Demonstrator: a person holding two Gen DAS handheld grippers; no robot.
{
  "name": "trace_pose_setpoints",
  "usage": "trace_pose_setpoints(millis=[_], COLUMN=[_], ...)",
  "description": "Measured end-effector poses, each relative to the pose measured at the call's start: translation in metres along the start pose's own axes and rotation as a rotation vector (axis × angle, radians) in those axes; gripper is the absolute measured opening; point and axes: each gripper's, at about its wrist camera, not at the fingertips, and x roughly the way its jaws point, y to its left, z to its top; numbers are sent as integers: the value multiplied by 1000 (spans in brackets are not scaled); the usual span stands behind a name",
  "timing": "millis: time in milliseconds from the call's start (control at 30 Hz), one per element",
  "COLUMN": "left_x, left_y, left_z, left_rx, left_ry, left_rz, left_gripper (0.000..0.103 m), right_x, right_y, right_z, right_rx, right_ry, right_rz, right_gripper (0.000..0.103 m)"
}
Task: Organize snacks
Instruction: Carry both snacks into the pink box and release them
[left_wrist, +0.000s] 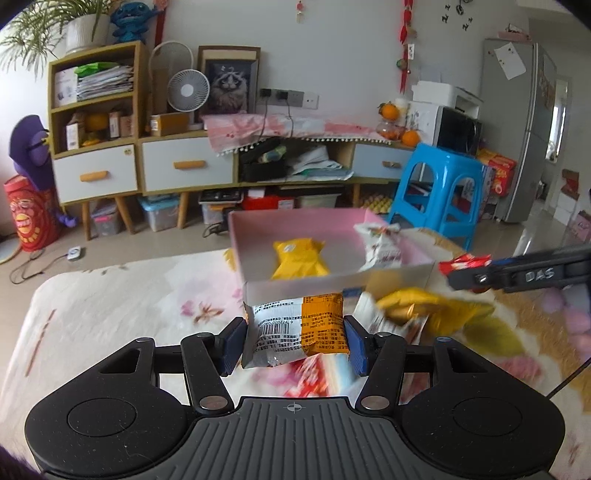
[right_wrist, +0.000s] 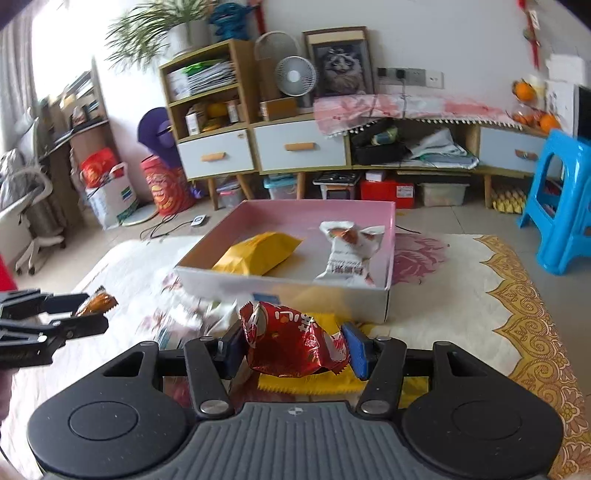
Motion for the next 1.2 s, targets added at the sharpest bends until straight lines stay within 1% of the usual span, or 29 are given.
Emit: trace_pose_setpoints(millis=[100, 267, 467, 600, 700, 833, 900, 1033, 1200], left_x=[15, 46, 87, 114, 135, 157, 164, 172, 177], left_y=[-7, -16, -38, -51, -55, -57, -58, -56, -45], left_z=[18, 41, 62, 67, 67, 64, 62, 57, 57], left_rx=[-10, -67, -22, -29, -30, -17, 2, 43, 40], left_ry=[8, 41, 85, 112, 139, 190, 212, 231, 258], left_rz=[-15, -61, -60, -60, -41, -12, 3, 51, 98], left_gripper=[54, 54, 54, 54, 54, 54, 54, 55, 55], right_x=[10, 26, 40, 52, 61, 73, 75, 78, 81], right_y=[-11, -23, -43, -56, -65, -83, -86, -84, -78], right_z=[12, 28, 32, 31, 29, 26, 26, 28, 30], right_rx=[56, 116, 213, 287, 321, 403, 424, 421, 373], right_ry=[1, 2, -7, 11, 20, 30, 31, 32, 35], right_rz=[17, 48, 104, 136, 120, 155, 167, 178, 166], right_gripper=[46, 47, 47, 47, 48, 48, 48, 48, 48])
